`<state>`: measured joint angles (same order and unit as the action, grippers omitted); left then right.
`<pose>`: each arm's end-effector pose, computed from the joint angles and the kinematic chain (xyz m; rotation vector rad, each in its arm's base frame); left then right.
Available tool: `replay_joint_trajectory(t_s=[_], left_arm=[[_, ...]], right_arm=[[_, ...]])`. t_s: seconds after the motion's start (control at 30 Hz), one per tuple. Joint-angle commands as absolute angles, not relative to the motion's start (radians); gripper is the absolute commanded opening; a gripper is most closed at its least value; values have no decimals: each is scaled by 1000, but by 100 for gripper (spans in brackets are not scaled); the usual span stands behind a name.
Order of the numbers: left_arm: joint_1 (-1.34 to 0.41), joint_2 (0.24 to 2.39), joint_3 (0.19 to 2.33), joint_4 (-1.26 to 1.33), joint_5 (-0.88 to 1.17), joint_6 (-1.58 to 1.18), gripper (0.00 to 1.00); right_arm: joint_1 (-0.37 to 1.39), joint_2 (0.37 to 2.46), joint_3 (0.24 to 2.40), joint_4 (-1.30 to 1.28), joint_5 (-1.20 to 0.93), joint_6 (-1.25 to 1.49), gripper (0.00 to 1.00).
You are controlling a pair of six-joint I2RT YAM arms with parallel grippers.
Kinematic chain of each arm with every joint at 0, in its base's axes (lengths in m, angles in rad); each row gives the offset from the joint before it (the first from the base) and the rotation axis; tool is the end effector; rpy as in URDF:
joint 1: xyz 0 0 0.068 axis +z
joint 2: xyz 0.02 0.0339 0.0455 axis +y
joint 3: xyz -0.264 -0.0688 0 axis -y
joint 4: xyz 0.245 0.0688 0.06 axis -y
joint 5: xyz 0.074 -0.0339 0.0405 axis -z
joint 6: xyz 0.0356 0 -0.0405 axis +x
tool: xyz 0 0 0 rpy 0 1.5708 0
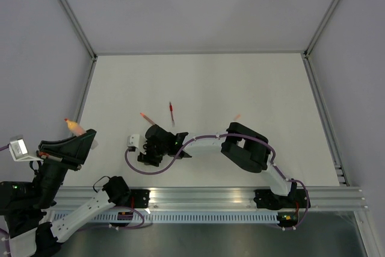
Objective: Insert the pens into the pen caps
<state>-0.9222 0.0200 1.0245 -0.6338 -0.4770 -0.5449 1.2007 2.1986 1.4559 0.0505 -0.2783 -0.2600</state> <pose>-0.0260 0.0614 0.3960 -0.1986 1.2895 -0.9810 0.1643 0.4505 0.1366 -1.6883 1.6527 0.7964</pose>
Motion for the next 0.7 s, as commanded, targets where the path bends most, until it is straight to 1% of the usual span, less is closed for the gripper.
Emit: replay_joint_trajectory(t_s=[0.0,0.1,0.17,0.2,0.23,0.37,0.57,0.67], left_arm=[[-923,11,1019,-617,-492,-566,2],[-923,11,1012,-615,-494,-568,2],[-923,11,1009,-615,-497,-568,2],[-923,11,1008,-617,-499,-568,2],[-923,9,1008,-617,-499,-569,2],[-923,11,1009,-620,-503,-568,2],[-923,9,1015,-623,-508,-568,2],[-923,11,1014,-624,-511,-568,2]], right_arm=[[1204,2218,1463,66,-247,-284,54],[1207,2218,1465,69,-233,-281,51],[1212,2218,1468,74,-226,-281,53],[1212,2220,1471,75,-225,-282,56],[1212,2221,1470,77,-225,-285,57],[1219,2227,1476,80,-207,-287,58],[1235,2241,1476,84,-140,-278,55],[1241,2249,1473,83,-106,-270,51]])
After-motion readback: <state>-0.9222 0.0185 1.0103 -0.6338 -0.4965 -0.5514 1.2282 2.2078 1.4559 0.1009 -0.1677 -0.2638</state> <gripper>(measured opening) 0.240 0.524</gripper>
